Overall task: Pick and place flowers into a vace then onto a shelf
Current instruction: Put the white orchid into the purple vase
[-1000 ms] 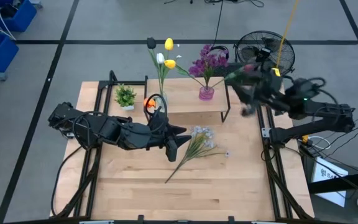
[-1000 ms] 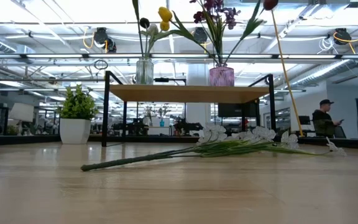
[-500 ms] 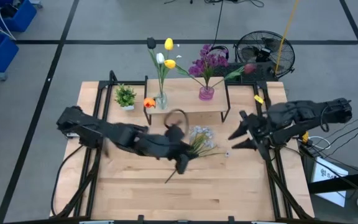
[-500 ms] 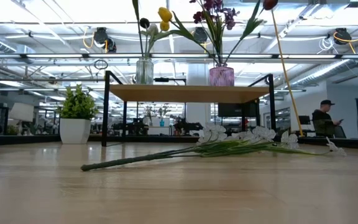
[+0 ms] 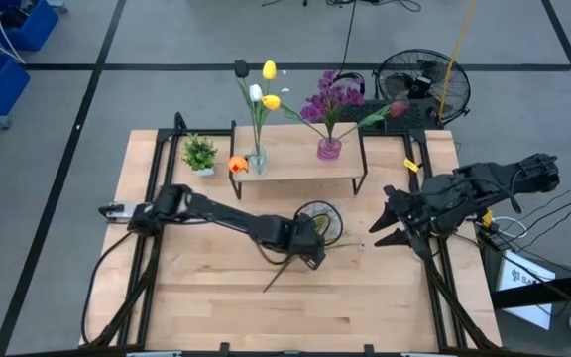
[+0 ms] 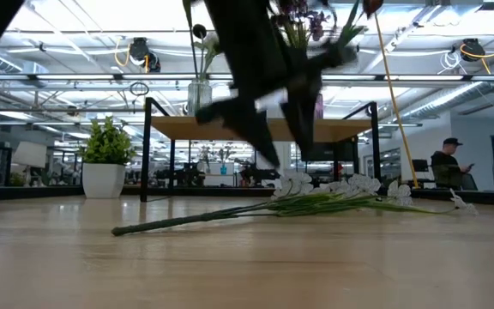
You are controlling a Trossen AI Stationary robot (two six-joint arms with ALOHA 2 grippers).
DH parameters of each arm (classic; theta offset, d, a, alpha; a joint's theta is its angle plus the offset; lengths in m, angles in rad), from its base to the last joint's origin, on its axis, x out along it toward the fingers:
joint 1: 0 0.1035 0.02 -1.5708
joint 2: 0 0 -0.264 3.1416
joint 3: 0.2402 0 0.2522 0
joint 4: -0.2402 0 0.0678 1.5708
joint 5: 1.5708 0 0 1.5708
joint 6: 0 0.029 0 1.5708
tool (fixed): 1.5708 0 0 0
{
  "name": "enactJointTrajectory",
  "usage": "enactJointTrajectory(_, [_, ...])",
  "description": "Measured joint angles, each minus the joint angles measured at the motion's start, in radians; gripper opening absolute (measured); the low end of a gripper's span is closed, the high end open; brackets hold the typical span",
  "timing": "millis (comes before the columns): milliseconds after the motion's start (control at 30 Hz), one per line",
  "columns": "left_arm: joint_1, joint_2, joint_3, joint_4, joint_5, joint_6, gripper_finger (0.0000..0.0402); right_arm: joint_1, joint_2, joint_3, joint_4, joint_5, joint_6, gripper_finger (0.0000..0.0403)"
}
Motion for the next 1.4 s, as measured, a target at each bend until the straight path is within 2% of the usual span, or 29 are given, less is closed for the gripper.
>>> enactJointTrajectory(233, [0.048, 0.116, 0.001, 0.021, 0.049, -0.098, 0.0196, 0.001, 0.0, 0.0, -0.011, 0.0, 0.045, 0.016])
enactJointTrajectory(300, [0.054, 0.118, 0.003, 0.027, 0.065, -0.097, 0.0182, 0.001, 0.0, 0.0, -0.019, 0.0, 0.048, 0.016])
enactJointTrajectory(400, [0.062, 0.119, 0.003, 0.029, 0.072, -0.087, 0.0128, 0.001, 0.0, 0.0, -0.026, 0.0, 0.047, 0.016])
enactJointTrajectory(533, [0.069, 0.087, 0.001, 0.049, 0.139, -0.041, 0.0022, 0.001, 0.0, 0.0, -0.025, 0.0, 0.046, 0.016])
enactJointTrajectory(667, [0.061, 0.015, 0.001, 0.095, 0.183, -0.025, 0.0009, 0.001, 0.0, 0.0, -0.028, 0.0, 0.07, 0.016])
enactJointTrajectory(767, [0.037, -0.054, 0.001, 0.117, 0.122, -0.042, 0.0007, 0.001, 0.002, -0.006, -0.035, -0.002, 0.179, 0.016])
enactJointTrajectory(933, [-0.023, -0.204, 0.001, 0.152, -0.127, -0.055, 0.0005, 0.02, 0.001, -0.098, 0.002, -0.027, 0.293, 0.016])
enactJointTrajectory(1000, [-0.049, -0.255, 0.001, 0.166, -0.231, -0.051, 0.0005, 0.034, 0.002, -0.169, 0.095, -0.048, 0.333, 0.016])
enactJointTrajectory(1067, [-0.071, -0.299, 0.001, 0.19, -0.325, -0.04, 0.0004, 0.049, 0.002, -0.26, 0.267, -0.061, 0.386, 0.016])
enactJointTrajectory(1200, [-0.104, -0.354, 0.001, 0.289, -0.461, 0.033, 0.0004, 0.061, 0.018, -0.449, 0.753, -0.047, 0.462, 0.016])
enactJointTrajectory(1300, [-0.116, -0.364, 0.001, 0.43, -0.479, 0.158, 0.0004, 0.061, 0.062, -0.574, 1.097, 0.06, 0.501, 0.016])
enactJointTrajectory(1400, [-0.119, -0.357, 0.001, 0.562, -0.495, 0.279, 0.0004, 0.06, 0.115, -0.638, 1.352, 0.183, 0.49, 0.016])
